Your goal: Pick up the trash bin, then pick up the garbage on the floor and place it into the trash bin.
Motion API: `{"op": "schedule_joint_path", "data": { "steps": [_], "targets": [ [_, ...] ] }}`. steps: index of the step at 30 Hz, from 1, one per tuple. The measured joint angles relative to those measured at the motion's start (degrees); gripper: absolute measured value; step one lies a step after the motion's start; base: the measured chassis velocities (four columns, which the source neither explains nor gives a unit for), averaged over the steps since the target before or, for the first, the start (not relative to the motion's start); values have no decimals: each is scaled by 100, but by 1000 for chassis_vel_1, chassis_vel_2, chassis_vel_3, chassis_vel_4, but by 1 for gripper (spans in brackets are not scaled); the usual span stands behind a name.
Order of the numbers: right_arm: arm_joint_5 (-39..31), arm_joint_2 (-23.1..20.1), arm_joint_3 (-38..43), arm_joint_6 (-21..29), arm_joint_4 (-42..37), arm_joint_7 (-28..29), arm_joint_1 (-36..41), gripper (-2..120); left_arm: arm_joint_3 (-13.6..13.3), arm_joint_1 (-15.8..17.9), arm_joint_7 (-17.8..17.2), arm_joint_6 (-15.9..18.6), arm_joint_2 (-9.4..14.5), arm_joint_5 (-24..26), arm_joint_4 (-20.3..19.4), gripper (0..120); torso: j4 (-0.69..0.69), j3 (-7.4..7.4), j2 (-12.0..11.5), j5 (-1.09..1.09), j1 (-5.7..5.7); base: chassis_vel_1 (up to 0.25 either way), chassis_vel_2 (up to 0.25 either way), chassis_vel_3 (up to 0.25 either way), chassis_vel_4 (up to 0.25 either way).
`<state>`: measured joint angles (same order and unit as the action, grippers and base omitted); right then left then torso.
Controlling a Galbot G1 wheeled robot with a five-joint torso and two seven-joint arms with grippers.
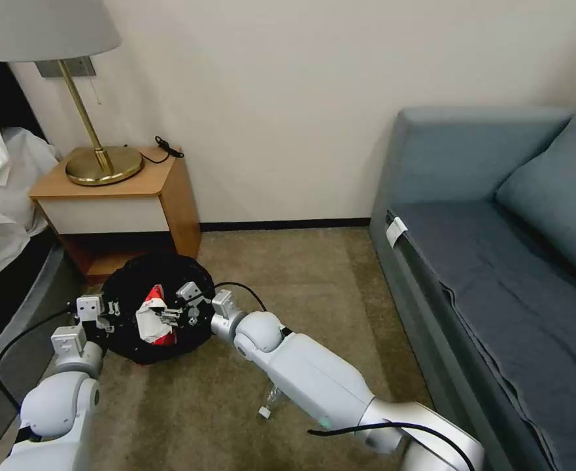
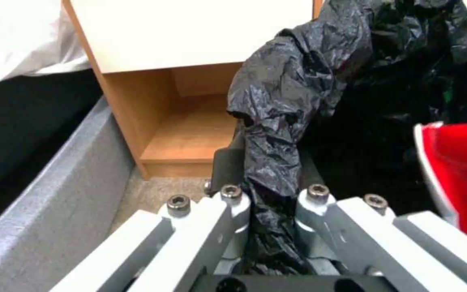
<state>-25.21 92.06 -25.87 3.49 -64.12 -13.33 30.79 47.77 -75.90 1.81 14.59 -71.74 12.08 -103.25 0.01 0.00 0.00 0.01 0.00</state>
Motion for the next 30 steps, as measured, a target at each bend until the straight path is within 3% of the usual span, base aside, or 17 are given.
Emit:
{"op": "schedule_joint_path", "data": {
  "steps": [2,6,30],
  "targets": [
    [-26,-117,-67,7,-98,1,-30,93,27,-13,-4,1,28,0,19,5,0,0,0,0,0,0,0,0,0],
    [-41,-211,-98,48,-180,32,-54,99,26,-14,-8,1,19,-8,76,5,-1,0,0,-1,0,0,0,0,0],
    [-230,-916,-806,740,-625,301,-629,100,23,-143,28,-26,-14,-67,160,5,-1,0,0,-1,0,0,0,0,0]
  ]
}}
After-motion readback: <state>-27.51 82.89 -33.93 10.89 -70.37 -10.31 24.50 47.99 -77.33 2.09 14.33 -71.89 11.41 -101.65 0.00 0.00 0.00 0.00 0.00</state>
